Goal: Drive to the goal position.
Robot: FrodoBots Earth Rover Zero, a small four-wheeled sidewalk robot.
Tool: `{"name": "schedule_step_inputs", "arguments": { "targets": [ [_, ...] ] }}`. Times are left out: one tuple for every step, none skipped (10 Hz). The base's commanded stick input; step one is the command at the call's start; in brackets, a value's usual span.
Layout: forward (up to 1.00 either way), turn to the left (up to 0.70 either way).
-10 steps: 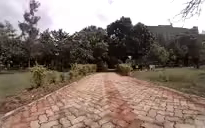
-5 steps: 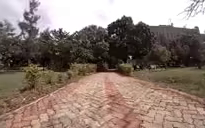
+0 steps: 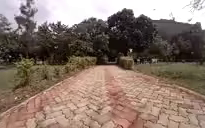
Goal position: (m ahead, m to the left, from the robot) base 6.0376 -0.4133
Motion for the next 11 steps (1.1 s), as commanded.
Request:
{"name": "schedule_step_inputs", "arguments": {
  "targets": [
    [0.7, 0.0],
    [0.7, 0.0],
    [0.7, 0.0],
    [0.7, 0.0],
    [0.7, 0.0],
    [0.7, 0.0],
    [0.7, 0.0],
    [0.7, 0.0],
    [0.7, 0.0],
    [0.7, 0.0],
    [0.7, 0.0]
  ]
}}
